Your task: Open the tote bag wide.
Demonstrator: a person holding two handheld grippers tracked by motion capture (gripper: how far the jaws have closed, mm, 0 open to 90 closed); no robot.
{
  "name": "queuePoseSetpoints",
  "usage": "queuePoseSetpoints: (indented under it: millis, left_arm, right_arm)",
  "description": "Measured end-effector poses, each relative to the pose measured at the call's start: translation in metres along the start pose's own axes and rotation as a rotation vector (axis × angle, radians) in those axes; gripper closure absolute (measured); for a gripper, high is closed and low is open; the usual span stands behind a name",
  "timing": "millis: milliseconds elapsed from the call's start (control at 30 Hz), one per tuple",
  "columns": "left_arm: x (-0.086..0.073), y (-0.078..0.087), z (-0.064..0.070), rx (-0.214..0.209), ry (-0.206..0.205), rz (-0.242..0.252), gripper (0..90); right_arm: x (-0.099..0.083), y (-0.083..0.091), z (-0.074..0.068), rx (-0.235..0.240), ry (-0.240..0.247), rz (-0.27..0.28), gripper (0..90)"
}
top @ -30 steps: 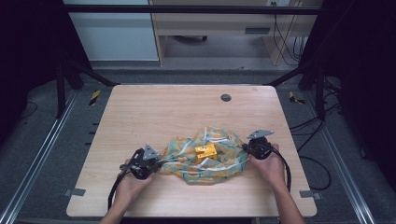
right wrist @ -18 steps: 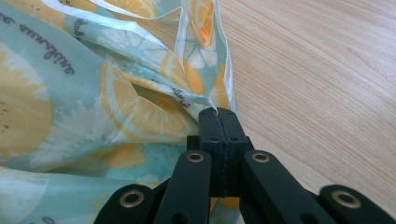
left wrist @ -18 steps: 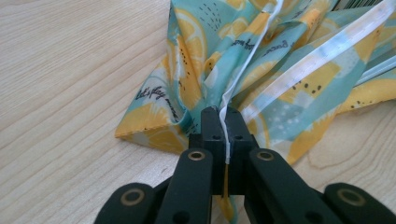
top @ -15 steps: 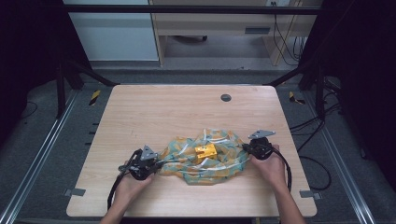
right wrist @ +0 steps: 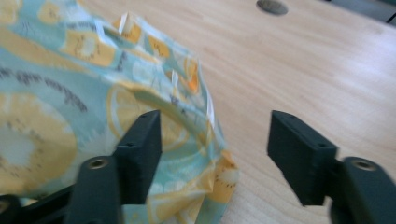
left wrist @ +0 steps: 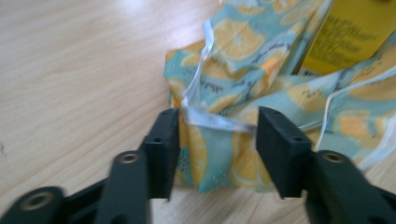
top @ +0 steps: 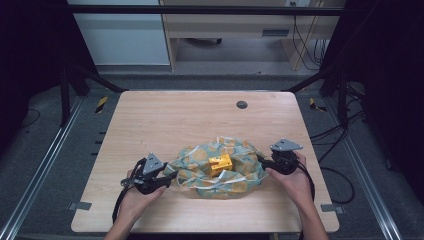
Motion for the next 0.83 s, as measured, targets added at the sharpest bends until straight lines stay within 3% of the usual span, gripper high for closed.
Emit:
queuePoseSetpoints:
  millis: [167,300,433,600,700,833]
  left_arm:
    - [0.010,0.007,0.003,-0.010,-0.015,0.048,31.2]
    - [0.016,0.016,-0.003,0.006,0.005,0.086,17.1]
    - [0.018,0.030,-0.022,0.042,0.035,0.113,10.7]
    - [0.010,0.053,-0.057,0.132,0.087,0.145,8.8]
    - [-0.002,0.062,-0.077,0.182,0.110,0.140,7.7]
    - [-0.022,0.062,-0.094,0.237,0.127,0.096,7.1]
  right_arm:
    - [0.011,0.009,-0.002,-0.021,-0.028,0.059,19.9]
    - [0.013,0.019,-0.002,-0.053,-0.047,0.085,14.5]
    - [0.010,0.029,0.000,-0.082,-0.063,0.091,11.0]
    - [-0.003,0.044,0.001,-0.114,-0.094,0.091,8.2]
    - [-0.013,0.050,0.003,-0.136,-0.114,0.071,7.0]
    - [-0.025,0.046,0.009,-0.164,-0.129,0.015,7.0]
Point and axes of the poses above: each handheld gripper's, and its own axes: y roughly backward along the jaws, x roughly out of its top, z roughly to its right, the point moved 4 cm from there along -y, roughly forward along the jaws, and after that the axes turned 7 degrees about z, right-handed, at the moved point
